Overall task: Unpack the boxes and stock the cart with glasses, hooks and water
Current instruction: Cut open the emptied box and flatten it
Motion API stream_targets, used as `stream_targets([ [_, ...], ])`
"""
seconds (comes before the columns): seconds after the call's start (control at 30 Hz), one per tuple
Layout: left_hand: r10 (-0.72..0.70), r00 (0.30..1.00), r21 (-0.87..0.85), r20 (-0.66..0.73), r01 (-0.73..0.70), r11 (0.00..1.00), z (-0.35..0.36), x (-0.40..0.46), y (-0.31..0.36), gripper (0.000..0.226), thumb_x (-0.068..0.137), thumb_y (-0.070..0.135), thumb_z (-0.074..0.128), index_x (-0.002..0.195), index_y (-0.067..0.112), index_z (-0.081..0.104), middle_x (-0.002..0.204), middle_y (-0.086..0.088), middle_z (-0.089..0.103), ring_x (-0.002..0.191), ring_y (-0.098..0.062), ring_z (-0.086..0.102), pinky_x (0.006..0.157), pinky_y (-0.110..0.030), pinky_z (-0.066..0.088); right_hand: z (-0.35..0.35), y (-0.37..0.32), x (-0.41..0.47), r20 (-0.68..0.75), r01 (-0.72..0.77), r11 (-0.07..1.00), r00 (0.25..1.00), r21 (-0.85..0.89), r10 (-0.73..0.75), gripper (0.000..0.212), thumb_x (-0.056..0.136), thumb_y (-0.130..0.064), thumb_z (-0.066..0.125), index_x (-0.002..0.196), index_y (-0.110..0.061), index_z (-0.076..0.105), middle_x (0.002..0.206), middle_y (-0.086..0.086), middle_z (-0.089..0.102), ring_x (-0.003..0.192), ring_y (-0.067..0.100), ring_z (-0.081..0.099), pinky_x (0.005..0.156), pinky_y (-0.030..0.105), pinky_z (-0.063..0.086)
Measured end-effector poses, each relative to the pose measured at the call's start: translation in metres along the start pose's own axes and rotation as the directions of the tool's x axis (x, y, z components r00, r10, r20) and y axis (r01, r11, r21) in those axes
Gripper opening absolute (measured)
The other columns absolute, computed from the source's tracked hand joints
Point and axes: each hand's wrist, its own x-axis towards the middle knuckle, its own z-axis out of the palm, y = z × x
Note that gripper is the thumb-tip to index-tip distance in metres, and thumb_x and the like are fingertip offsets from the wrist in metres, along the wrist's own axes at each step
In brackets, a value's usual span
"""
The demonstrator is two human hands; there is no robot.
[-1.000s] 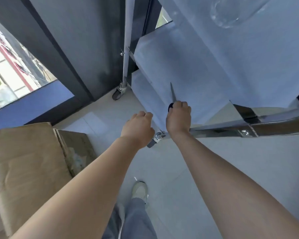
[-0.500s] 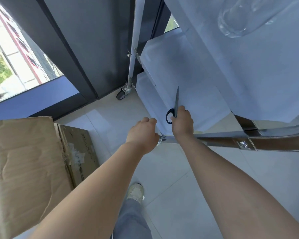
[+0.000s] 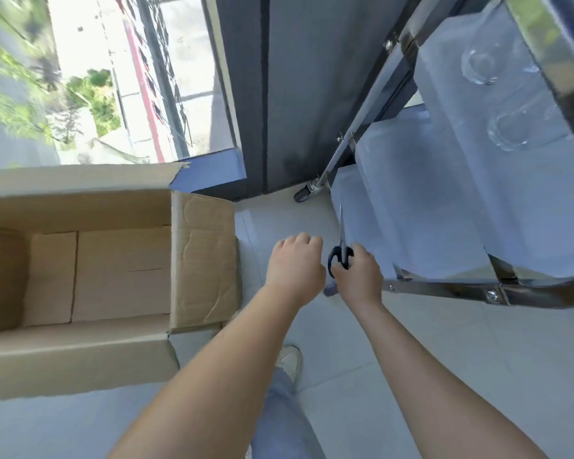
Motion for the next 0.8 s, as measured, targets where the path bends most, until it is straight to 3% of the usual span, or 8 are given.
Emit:
stream_targets([
  [0.1, -0.039, 0.993, -0.016, -0.115, 0.037, 0.999, -0.028, -0.032, -0.023, 0.032, 0.087, 0.009, 0.047, 0.117, 0.005, 0.055, 0.110, -0.009, 0.057, 0.102, -0.030, 0.052, 0.085, -0.031, 0.037, -0.002, -0.042, -0.043, 0.144, -0.032, 0.970, 0.990, 0.241, -0.003, 0.028, 0.082, -0.010, 0.056, 0.110, -0.013, 0.056, 0.084, 0.003, 0.060, 0.078, 0.020, 0.053, 0.063, 0.030, 0.039],
  [0.17, -0.052, 0.966, -0.048, -0.253, 0.041, 0.998, -0.045, -0.054, -0.044, 0.023, 0.069, 0.006, 0.054, 0.088, 0.002, 0.065, 0.080, -0.009, 0.061, 0.071, -0.031, 0.059, 0.062, -0.031, 0.045, -0.003, -0.073, -0.066, 0.229, -0.079, 0.909, 0.973, 0.410, -0.019, 0.038, 0.086, -0.013, 0.058, 0.124, -0.014, 0.052, 0.081, 0.000, 0.058, 0.076, 0.018, 0.056, 0.068, 0.032, 0.046],
  [0.3, -0.134, 0.923, -0.024, -0.362, 0.135, 0.991, -0.060, -0.105, -0.102, 0.015, 0.056, 0.006, 0.071, 0.069, 0.007, 0.063, 0.062, -0.005, 0.057, 0.051, -0.026, 0.052, 0.048, -0.025, 0.035, 0.007, -0.131, -0.109, 0.433, -0.108, 0.882, 0.894, 0.459, -0.116, 0.058, 0.091, -0.014, 0.058, 0.144, -0.018, 0.034, 0.101, 0.006, 0.062, 0.090, 0.015, 0.059, 0.073, 0.020, 0.045],
  [0.4, -0.271, 0.926, 0.053, -0.262, 0.294, 0.954, -0.065, -0.145, -0.143, 0.020, 0.076, 0.019, 0.057, 0.090, 0.008, 0.065, 0.083, -0.006, 0.061, 0.075, -0.029, 0.061, 0.069, -0.034, 0.048, 0.025, -0.163, -0.141, 0.509, -0.096, 0.898, 0.847, 0.430, -0.153, 0.051, 0.097, -0.018, 0.048, 0.145, -0.021, 0.031, 0.109, 0.000, 0.063, 0.102, 0.012, 0.055, 0.089, 0.022, 0.040],
  [0.5, -0.362, 0.932, 0.156, -0.026, 0.362, 0.919, -0.064, -0.178, -0.185, 0.040, 0.092, 0.026, 0.043, 0.130, 0.015, 0.043, 0.127, -0.003, 0.047, 0.121, -0.024, 0.043, 0.110, -0.040, 0.023, 0.048, -0.182, -0.164, 0.563, -0.106, 0.899, 0.809, 0.424, -0.170, 0.051, 0.098, -0.016, 0.039, 0.147, -0.025, 0.028, 0.136, -0.009, 0.044, 0.123, 0.011, 0.042, 0.107, 0.028, 0.031],
  [0.6, -0.325, 0.939, 0.231, 0.111, 0.294, 0.927, -0.059, -0.204, -0.225, 0.053, 0.086, 0.026, 0.049, 0.137, 0.018, 0.034, 0.136, -0.002, 0.039, 0.131, -0.023, 0.033, 0.114, -0.049, 0.010, 0.071, -0.192, -0.187, 0.583, 0.020, 0.935, 0.777, 0.355, -0.238, 0.072, 0.087, -0.016, 0.049, 0.148, -0.034, 0.016, 0.137, -0.008, 0.034, 0.124, 0.013, 0.038, 0.104, 0.030, 0.033],
  [0.7, -0.330, 0.931, 0.291, 0.155, 0.277, 0.916, -0.052, -0.215, -0.265, 0.056, 0.086, 0.021, 0.053, 0.137, 0.019, 0.032, 0.137, -0.001, 0.037, 0.131, -0.023, 0.032, 0.113, -0.054, 0.008, 0.097, -0.199, -0.200, 0.556, 0.253, 0.962, 0.788, 0.101, -0.265, 0.085, 0.084, -0.009, 0.054, 0.149, -0.036, 0.007, 0.118, -0.006, 0.030, 0.111, 0.015, 0.041, 0.090, 0.023, 0.034],
  [0.8, -0.374, 0.916, 0.335, 0.142, 0.312, 0.889, -0.049, -0.223, -0.300, 0.042, 0.092, 0.018, 0.048, 0.133, 0.017, 0.036, 0.135, -0.003, 0.040, 0.128, -0.025, 0.035, 0.111, -0.056, 0.011, 0.129, -0.213, -0.205, 0.448, 0.391, 0.909, 0.845, -0.144, -0.292, 0.063, 0.092, -0.015, 0.051, 0.147, -0.031, 0.023, 0.114, 0.006, 0.044, 0.106, 0.026, 0.049, 0.086, 0.031, 0.040],
])
